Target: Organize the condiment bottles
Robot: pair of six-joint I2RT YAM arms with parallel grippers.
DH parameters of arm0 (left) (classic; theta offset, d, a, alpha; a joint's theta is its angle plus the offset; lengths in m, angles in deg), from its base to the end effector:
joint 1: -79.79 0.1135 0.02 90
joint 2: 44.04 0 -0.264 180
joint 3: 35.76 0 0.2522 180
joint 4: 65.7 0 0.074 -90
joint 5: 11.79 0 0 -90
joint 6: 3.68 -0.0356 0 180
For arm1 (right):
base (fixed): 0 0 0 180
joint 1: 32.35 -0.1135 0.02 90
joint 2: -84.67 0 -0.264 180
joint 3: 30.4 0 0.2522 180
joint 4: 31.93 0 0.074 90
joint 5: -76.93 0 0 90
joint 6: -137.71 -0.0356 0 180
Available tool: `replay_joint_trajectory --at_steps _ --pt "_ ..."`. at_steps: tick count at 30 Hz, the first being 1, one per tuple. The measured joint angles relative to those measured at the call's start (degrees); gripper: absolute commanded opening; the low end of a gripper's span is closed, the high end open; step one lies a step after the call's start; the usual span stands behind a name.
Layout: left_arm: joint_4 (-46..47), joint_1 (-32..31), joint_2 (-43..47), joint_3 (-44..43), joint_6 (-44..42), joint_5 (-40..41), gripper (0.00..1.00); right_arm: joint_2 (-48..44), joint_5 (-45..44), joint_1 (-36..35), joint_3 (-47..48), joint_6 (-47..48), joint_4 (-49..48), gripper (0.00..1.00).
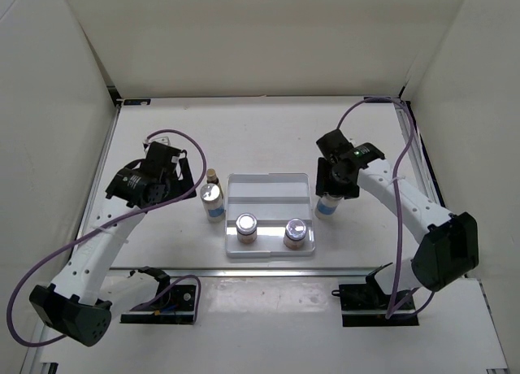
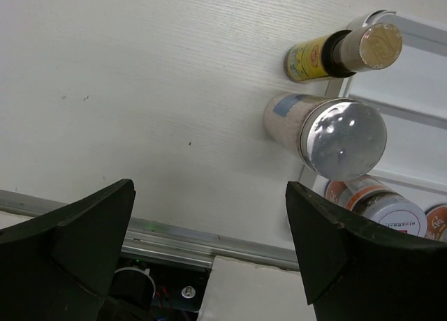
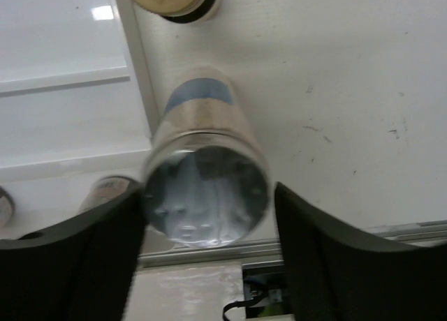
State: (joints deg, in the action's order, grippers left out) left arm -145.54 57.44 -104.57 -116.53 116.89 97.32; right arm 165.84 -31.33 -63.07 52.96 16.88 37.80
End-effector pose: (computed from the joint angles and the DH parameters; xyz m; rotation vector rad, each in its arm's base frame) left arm 0.1720 -0.0581 0.3378 -0.2959 2.5077 0.0748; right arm 0.2401 0.1297 0.2844 0.0869 2.6437 -0.0965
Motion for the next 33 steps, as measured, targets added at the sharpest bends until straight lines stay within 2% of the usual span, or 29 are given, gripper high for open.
replay_joint_trajectory --at_steps 3,4,11,19,22,33 --pt "0.6 0.1 0.0 0.7 -0.2 0.0 1.00 0.2 0.7 0.0 -0.1 0.2 -0.6 0.55" --pt "0.7 0.1 0.0 0.8 -0.2 0.0 1.00 0.2 0.9 0.0 -0.1 0.2 -0.6 0.47" --pt "1.6 0.1 0.2 1.1 -0.2 0.0 1.00 -0.6 2.2 0.0 0.0 0.4 -0.1 0.26" --pt "2.1 0.1 0.8 1.8 -0.4 0.0 1.00 -6.8 2.3 0.0 1.9 0.3 3.0 0.16" --pt "2.1 0.1 0.8 1.8 -0.4 0.0 1.00 -8.2 1.5 -0.6 3.3 0.4 4.0 0.16" --pt "2.4 0.1 0.8 2.2 -0.4 0.0 1.00 -8.7 -0.8 -13.2 6.6 0.4 3.8 0.12"
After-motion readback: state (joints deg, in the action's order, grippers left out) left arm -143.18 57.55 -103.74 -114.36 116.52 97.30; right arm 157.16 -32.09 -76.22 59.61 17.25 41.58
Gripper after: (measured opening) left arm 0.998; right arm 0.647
